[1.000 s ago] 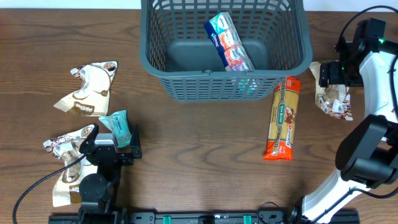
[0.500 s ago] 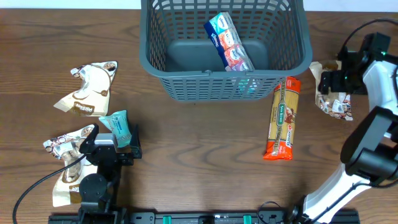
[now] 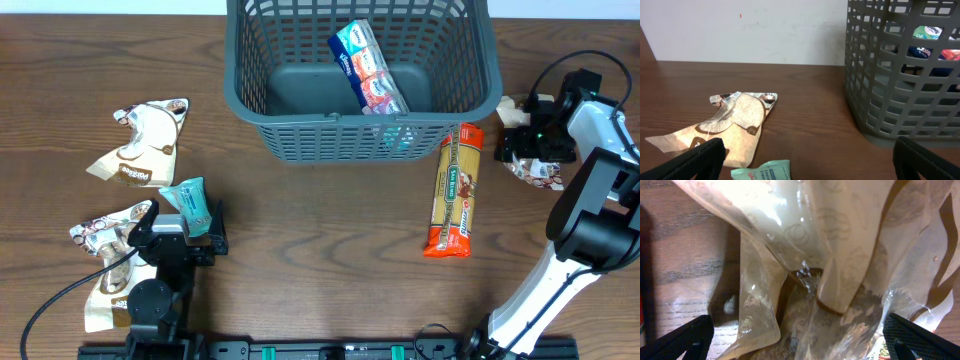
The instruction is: Pack container
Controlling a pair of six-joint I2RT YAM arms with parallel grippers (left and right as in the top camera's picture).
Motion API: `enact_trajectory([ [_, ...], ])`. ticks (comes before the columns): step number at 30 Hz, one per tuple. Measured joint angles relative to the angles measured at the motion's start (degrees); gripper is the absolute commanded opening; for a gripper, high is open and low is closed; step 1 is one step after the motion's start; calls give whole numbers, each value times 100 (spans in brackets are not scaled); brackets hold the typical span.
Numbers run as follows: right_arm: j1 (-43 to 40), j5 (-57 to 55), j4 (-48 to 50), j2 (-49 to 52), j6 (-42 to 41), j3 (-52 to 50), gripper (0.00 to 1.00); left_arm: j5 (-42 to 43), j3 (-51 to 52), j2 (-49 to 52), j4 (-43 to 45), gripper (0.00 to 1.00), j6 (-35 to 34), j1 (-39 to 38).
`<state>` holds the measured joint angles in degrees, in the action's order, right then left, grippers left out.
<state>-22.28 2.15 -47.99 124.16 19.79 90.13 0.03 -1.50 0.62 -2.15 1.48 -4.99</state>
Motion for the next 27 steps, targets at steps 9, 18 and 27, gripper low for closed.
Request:
enact_trajectory([
  [9, 0, 2, 195, 0, 42, 0, 99, 0, 0, 0, -2, 99, 0, 0],
  [18, 0, 214, 361, 2, 138, 0, 99, 0, 0, 0, 0, 99, 0, 0],
  [27, 0, 345, 380, 2, 232, 0, 75, 0, 0, 0, -2, 99, 0, 0],
])
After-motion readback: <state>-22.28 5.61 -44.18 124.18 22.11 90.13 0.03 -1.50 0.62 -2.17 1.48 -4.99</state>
